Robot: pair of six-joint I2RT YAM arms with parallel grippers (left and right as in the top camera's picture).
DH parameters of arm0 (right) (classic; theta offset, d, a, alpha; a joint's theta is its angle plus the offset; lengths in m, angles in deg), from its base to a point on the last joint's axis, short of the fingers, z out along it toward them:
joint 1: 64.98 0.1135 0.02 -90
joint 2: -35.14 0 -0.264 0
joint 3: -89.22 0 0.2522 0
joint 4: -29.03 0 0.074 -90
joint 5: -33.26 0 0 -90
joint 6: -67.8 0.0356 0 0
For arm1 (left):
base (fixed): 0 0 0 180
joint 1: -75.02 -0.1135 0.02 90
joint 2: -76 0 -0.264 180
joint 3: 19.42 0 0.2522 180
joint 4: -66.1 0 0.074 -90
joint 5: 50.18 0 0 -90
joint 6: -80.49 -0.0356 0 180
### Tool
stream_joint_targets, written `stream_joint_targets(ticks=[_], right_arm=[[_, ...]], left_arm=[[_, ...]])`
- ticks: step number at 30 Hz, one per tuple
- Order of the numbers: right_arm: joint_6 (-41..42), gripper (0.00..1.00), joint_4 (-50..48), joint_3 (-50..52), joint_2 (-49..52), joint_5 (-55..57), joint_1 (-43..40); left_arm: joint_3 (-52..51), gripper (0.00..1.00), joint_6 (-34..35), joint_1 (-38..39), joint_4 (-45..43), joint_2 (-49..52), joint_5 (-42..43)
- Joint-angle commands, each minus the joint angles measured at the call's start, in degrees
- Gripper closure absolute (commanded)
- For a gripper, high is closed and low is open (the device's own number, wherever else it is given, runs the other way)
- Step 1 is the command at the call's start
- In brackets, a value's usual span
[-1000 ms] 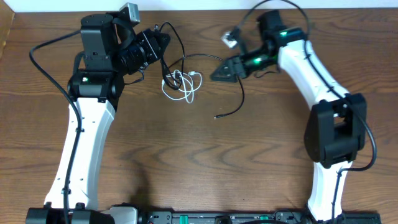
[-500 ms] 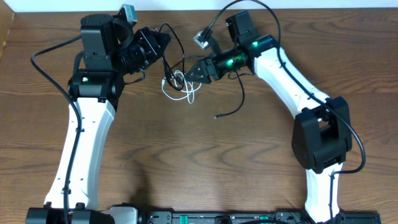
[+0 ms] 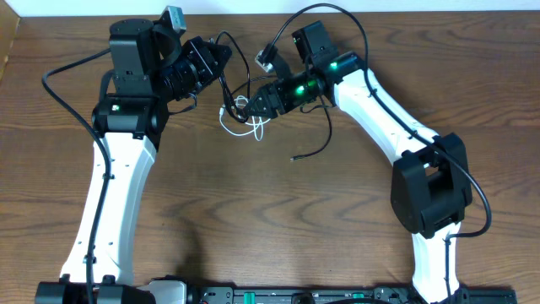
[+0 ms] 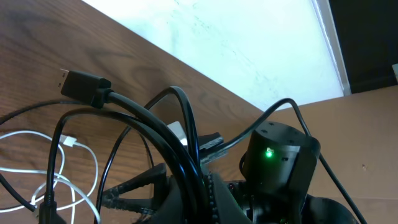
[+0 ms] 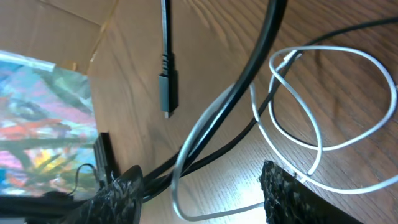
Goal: Untangle cables
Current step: 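Grasp the white cable with the right gripper near the left gripper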
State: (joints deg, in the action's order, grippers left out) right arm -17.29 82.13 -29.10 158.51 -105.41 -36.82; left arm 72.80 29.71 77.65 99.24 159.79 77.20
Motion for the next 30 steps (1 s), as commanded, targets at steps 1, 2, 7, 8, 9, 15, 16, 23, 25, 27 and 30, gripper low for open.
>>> stream_joint_targets(ticks=[1,2,7,8,9,15,16,23,25,27,30], right_arm=[[0.83,0.43,0.11,0.13,1.51,3.74,1.11],[0.85,0.43,0.09,0.15,1.84,4.28,1.2],[3.48,0.5,-0.63,0.15,3.21,6.08,1.31],[3.98,0.52,-0.83,0.15,3.56,6.6,1.38],[4.46,0.53,-1.03,0.15,3.87,6.97,1.49],[4.5,0.48,-1.44,0.07,3.93,10.14,1.25],[4.5,0.47,-1.46,0.0,3.78,10.03,0.98],[3.91,0.37,-0.35,-0.42,-0.9,6.05,-3.02],[2.38,0.34,1.7,-0.42,-2.32,6.01,-4.07],[0.39,0.33,4.61,-0.42,-3.13,6.01,-4.68],[-3.8,0.32,9.31,-0.31,-3.04,4.74,-4.92]], left_arm=[[0.52,0.93,0.5,-0.24,-0.42,-0.7,0.96],[0.52,0.92,0.5,-0.24,-0.33,-0.7,0.96],[0.52,0.93,0.5,-0.24,-0.22,-0.7,0.96],[0.52,0.93,0.5,-0.24,-0.22,-0.7,0.96],[0.52,0.93,0.5,-0.24,-0.22,-0.7,0.96],[0.52,0.93,0.5,-0.24,0.2,-0.7,0.98],[0.52,0.92,0.5,-0.24,0.26,-0.7,0.98],[0.52,0.93,0.48,-0.24,0.42,-0.7,0.96],[0.52,0.93,0.48,-0.24,0.44,-0.7,0.96],[0.52,0.92,0.48,-0.24,0.44,-0.7,0.98],[0.52,0.93,0.5,-0.24,0.44,-0.7,0.96]])
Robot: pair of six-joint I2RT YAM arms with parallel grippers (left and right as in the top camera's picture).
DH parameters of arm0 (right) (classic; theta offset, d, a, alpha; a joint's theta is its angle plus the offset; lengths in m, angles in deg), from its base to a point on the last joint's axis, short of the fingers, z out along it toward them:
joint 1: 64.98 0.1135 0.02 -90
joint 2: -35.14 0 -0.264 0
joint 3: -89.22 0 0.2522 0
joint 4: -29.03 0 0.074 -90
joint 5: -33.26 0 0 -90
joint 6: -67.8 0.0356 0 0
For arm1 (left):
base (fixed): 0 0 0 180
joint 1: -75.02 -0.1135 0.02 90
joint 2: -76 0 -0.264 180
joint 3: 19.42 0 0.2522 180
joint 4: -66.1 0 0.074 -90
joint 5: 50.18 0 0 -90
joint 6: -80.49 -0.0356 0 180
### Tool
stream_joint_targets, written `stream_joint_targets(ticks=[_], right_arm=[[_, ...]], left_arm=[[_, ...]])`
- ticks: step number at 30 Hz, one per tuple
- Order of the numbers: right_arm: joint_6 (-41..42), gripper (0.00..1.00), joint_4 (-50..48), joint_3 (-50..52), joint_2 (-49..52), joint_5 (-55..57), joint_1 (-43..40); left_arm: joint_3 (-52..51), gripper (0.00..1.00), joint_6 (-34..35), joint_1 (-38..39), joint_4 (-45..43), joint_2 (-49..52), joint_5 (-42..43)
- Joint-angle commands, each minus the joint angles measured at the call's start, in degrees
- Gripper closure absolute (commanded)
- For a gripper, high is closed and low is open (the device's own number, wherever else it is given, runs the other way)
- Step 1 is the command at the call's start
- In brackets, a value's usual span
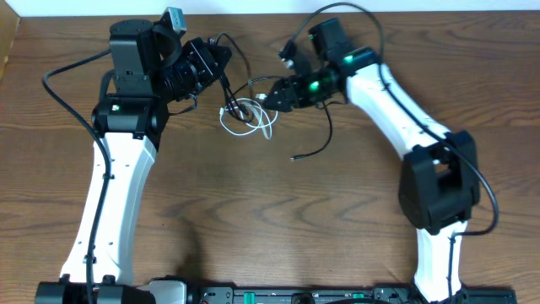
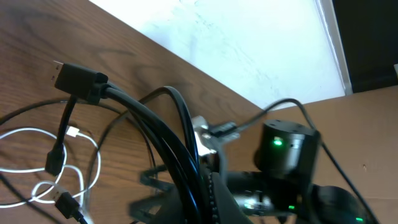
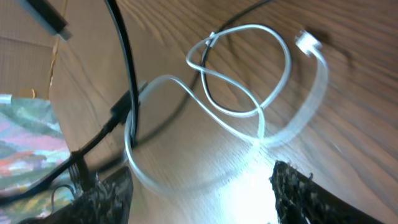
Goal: Untangle cables
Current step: 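Grasp the white cable with the right gripper near the left gripper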
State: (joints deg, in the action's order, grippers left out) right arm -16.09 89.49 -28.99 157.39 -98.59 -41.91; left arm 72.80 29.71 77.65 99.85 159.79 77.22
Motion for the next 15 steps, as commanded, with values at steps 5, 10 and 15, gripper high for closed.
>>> stream_joint_targets(ticks=[5,10,15], right_arm=[[-8.92,0.32,4.02,1.77,-1.05,-2.25,2.14],[-8.96,0.32,-1.53,5.86,-1.05,-2.25,5.86],[-7.69,0.35,-8.7,10.1,-0.98,-1.86,7.34]], left_arm=[[0.52,0.93,0.5,-0.24,-0.17,-0.7,0.94],[0.52,0.93,0.5,-0.24,-0.15,-0.7,0.96],[0.52,0.93,0.5,-0.24,-0.15,-0.7,0.94]])
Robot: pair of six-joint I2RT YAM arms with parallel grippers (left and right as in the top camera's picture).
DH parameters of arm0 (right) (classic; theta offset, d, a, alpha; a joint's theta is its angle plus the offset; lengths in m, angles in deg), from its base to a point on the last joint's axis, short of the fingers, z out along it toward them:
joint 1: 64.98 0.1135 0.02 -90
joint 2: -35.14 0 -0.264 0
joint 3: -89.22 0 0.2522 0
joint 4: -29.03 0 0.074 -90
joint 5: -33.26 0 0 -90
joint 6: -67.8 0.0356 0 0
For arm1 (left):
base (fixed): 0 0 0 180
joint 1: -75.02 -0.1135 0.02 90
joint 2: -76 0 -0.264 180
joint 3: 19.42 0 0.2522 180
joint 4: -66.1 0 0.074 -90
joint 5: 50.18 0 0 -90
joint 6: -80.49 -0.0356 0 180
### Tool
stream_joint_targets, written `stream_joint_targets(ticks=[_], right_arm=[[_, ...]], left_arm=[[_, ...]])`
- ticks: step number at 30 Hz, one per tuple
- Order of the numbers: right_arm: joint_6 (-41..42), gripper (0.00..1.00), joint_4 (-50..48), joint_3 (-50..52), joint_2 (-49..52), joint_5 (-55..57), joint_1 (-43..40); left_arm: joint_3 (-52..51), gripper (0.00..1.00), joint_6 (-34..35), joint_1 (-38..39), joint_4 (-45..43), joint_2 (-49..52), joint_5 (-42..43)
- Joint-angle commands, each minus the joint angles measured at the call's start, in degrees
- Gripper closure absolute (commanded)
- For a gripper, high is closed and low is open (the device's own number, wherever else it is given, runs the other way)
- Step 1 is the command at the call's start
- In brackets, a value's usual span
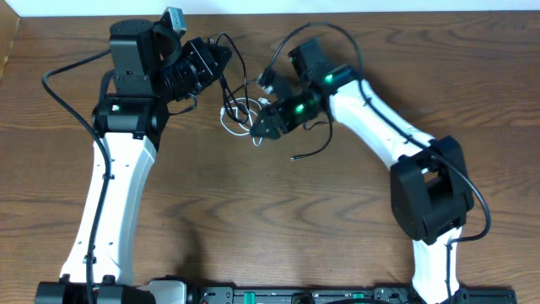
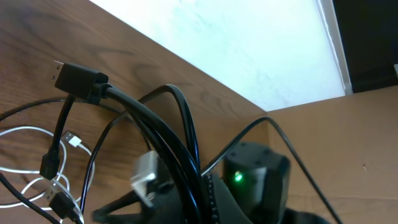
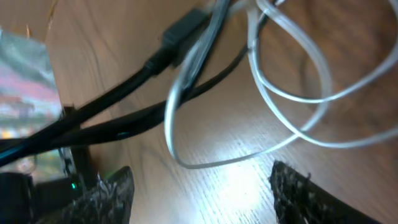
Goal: Untangle cables
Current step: 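Grasp the white cable with the right gripper near the left gripper, then pull the white cable far rightward with the right gripper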
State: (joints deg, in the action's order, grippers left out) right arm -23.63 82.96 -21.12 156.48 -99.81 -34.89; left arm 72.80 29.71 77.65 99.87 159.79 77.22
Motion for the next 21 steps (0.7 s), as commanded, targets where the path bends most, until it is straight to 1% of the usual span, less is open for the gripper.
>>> stream_joint_targets(ticks=[1,6,10,15,19,21], right_arm=[[0.83,0.37,-4.26,3.39,-0.07,0.24,0.46],[5.29,0.47,-15.67,8.83,-0.02,6.27,0.72],[7.65,0.49,-24.98,12.02,-0.02,6.32,0.83],[7.82,0.5,-29.09,12.39,0.31,7.69,1.97],[7.78,0.53,-31.28,12.39,0.31,10.6,2.78],[7.78,0.58,-33.05,12.39,0.31,10.6,2.82]], left_arm=[[0.52,0.93,0.5,-0.24,-0.17,-0.7,0.96],[0.52,0.93,0.5,-0.24,-0.17,-0.7,0.94],[0.52,0.92,0.5,-0.24,-0.15,-0.7,0.94],[0.52,0.92,0.5,-0.24,0.07,-0.7,0.94],[0.52,0.92,0.5,-0.24,0.07,-0.7,0.94],[0.52,0.92,0.5,-0.24,0.09,-0.7,0.94]])
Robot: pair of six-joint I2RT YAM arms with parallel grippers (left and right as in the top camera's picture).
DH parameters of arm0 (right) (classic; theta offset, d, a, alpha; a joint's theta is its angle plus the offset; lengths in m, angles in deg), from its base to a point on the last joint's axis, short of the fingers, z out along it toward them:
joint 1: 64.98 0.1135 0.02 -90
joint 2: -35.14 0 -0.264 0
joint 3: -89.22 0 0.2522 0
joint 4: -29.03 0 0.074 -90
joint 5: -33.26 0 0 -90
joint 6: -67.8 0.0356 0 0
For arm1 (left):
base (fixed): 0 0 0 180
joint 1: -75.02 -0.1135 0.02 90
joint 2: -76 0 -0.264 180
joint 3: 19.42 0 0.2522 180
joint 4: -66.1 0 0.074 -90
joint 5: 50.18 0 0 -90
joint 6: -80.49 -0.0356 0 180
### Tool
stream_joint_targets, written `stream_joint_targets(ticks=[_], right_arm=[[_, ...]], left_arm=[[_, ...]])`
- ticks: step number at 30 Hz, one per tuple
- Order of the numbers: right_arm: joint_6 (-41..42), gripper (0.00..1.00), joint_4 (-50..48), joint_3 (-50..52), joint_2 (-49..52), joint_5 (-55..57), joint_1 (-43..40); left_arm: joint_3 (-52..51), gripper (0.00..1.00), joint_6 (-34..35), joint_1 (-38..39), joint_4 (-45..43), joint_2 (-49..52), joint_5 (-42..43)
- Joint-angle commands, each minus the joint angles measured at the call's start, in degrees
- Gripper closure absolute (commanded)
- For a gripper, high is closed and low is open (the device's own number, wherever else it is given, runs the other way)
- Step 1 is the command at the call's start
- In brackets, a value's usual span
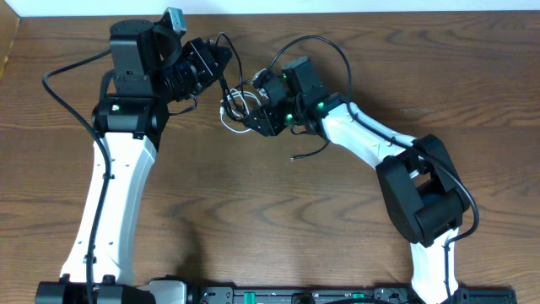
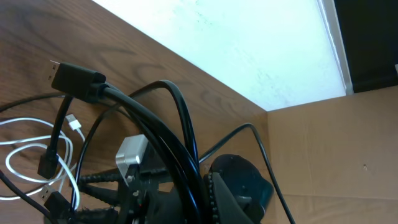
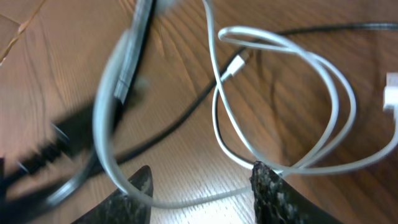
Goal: Untangle cables
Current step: 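Pull the white cable far rightward with the right gripper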
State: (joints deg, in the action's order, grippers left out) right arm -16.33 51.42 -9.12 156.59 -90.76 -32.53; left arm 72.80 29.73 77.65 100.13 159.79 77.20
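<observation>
A bundle of thick black cables [image 2: 180, 155] runs through my left gripper [image 2: 202, 202], which is shut on it; one black plug [image 2: 71, 78] sticks out past it. The thin white cable [image 3: 280, 112] lies in loops on the wood, crossed by black cables [image 3: 180, 124]. My right gripper [image 3: 202, 193] is open low over the table, and a strand of the white cable passes between its fingers [image 3: 273, 193]. Overhead, the right gripper [image 1: 245, 116] sits at the tangle [image 1: 234, 105], just right of and below the left gripper [image 1: 211, 61].
A loose thin black cable end [image 1: 308, 152] lies on the brown wooden table [image 1: 270, 219] below the right arm. A white wall edge [image 2: 249, 43] and cardboard [image 2: 336, 155] stand behind the table's far edge.
My right gripper has moved left, closer to the left gripper, and its fingers stand a little nearer each other. The white loops lie bunched tighter beside it. The left gripper has not moved.
My left gripper stayed shut on the black cables throughout. The right gripper was open at the tangle, then further right with the white loops spread out, then lower beside them, and now sits at the tangle's right side over a white strand.
</observation>
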Motion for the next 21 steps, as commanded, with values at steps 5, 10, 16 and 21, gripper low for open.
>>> stream_joint_targets(ticks=[5,10,16,21], right_arm=[[0.31,0.97,-2.62,0.37,0.15,2.6,-0.24],[2.93,0.99,2.43,0.35,-3.26,1.25,-4.0],[2.86,0.99,11.63,0.33,-15.26,4.85,-12.83],[5.51,0.99,16.09,0.31,-25.92,8.55,-20.35]], left_arm=[[0.52,0.92,0.46,-0.24,0.17,-0.7,0.92],[0.52,0.92,-2.45,-0.26,0.46,-0.7,0.9],[0.52,0.92,-7.04,-0.26,3.78,-0.7,-4.7],[0.52,0.92,-13.9,-0.24,8.0,-0.68,-9.03]])
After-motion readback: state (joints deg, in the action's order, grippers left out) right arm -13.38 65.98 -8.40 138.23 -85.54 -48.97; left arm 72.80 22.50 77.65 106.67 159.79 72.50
